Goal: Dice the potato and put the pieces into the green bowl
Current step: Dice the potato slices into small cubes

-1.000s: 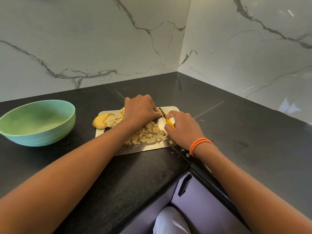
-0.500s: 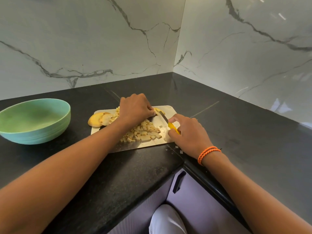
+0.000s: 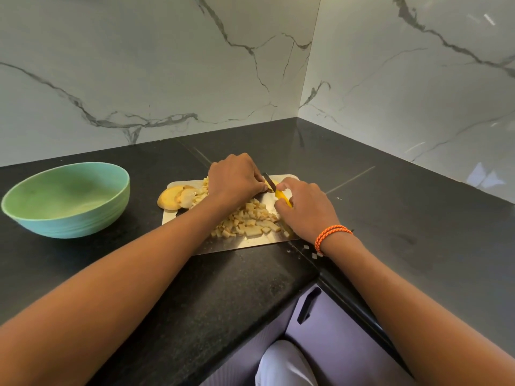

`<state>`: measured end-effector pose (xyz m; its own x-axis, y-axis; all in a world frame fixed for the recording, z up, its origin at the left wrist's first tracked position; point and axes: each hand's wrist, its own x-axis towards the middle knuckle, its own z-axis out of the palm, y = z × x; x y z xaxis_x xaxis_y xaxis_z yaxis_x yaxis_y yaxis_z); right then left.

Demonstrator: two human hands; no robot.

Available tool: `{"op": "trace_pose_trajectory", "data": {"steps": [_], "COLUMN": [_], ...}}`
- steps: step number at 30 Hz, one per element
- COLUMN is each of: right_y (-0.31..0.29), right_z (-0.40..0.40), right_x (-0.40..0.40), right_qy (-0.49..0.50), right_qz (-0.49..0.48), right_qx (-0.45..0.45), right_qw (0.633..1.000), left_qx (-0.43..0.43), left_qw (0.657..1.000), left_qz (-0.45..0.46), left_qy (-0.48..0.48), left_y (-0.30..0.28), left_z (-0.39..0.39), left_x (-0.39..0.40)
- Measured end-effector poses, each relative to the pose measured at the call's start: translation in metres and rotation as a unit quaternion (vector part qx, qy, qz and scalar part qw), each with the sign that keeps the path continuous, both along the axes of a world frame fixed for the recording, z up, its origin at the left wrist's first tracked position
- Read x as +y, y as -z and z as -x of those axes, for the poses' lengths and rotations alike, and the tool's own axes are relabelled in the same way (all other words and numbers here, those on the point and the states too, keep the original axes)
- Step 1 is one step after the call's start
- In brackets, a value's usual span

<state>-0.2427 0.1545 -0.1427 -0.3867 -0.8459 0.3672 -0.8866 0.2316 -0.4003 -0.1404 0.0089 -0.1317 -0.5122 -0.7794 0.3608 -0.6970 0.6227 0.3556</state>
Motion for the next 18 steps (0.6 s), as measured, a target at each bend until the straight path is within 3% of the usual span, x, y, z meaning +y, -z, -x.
{"op": "trace_pose_trajectory", "data": {"steps": [18], "right_y": [-0.007], "right_z": [-0.004], "right_x": [0.057], "right_qy": [-0.005], "right_qz": [-0.056], "right_qx": [0.016], "right_qw": [0.998], "left_qx": [-0.016], "left_qw": [0.999], "left_qz": [0.027], "left_qy": [-0.001], "left_y": [0.002], "left_z": [0.0], "left_x": [0.007]}}
